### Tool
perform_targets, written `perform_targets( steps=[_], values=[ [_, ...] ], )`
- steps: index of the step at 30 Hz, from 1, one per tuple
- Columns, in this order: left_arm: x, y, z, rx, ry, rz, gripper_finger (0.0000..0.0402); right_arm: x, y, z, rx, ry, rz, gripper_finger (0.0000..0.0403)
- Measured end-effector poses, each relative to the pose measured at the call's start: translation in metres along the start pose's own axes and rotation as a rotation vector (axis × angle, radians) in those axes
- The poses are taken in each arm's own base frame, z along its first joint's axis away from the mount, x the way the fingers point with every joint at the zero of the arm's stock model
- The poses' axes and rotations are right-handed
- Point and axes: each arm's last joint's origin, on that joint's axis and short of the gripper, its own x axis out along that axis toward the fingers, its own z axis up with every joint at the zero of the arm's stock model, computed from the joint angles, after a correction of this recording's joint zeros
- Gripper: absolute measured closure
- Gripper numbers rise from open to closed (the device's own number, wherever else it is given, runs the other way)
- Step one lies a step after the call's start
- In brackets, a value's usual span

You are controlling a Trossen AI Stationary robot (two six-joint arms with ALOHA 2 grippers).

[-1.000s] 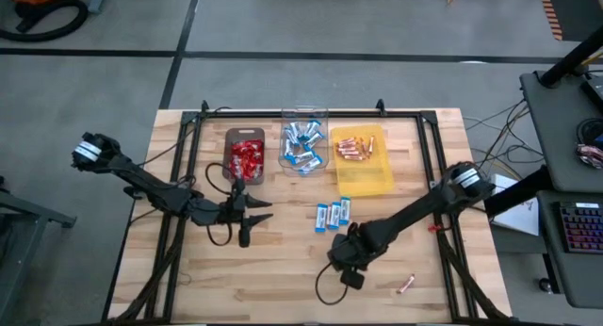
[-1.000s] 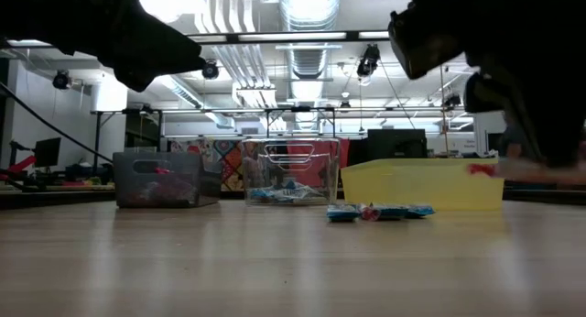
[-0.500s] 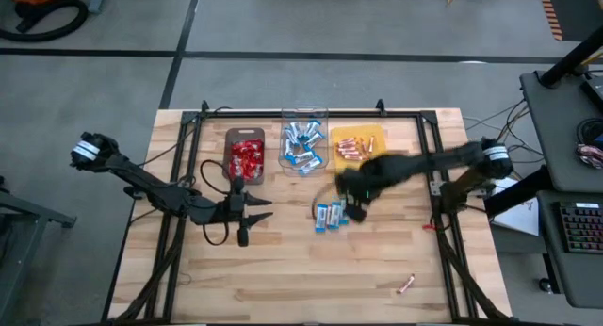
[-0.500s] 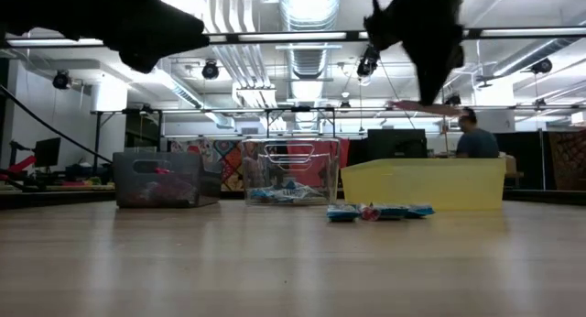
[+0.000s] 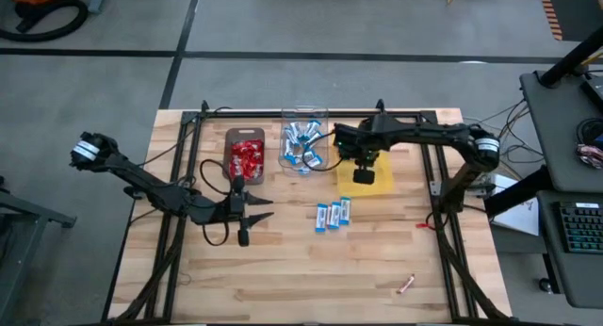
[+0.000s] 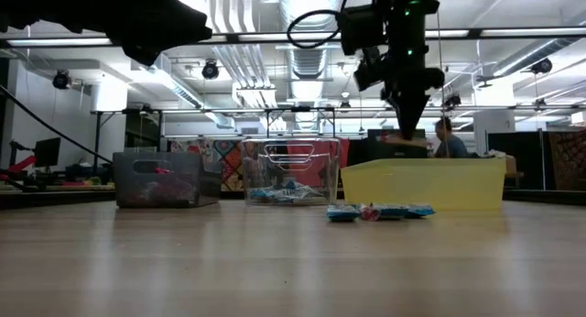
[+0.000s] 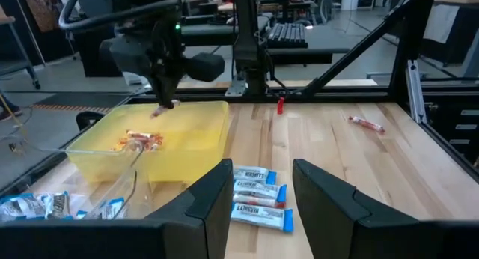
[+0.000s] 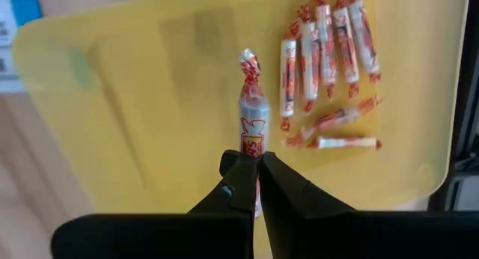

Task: Sort candy
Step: Put the white-red candy into the yellow bin, then put the white chocolate into the transparent bin

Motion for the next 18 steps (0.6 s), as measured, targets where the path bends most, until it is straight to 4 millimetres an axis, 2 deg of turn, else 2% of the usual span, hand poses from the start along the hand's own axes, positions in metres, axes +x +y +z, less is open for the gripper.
perform_targets(
  steps=[6, 18],
  values=[
    [0.000, 0.000, -0.001, -0.004, 0.005, 0.000, 0.0277, 0.012, -0.001, 0.008, 0.019, 0.003, -0.007, 0.0369],
    [0.000, 0.000, -0.001, -0.039, 0.005, 0.000, 0.0277, 0.012, -0.001, 0.009, 0.114, -0.002, -0.009, 0.0283]
  ],
)
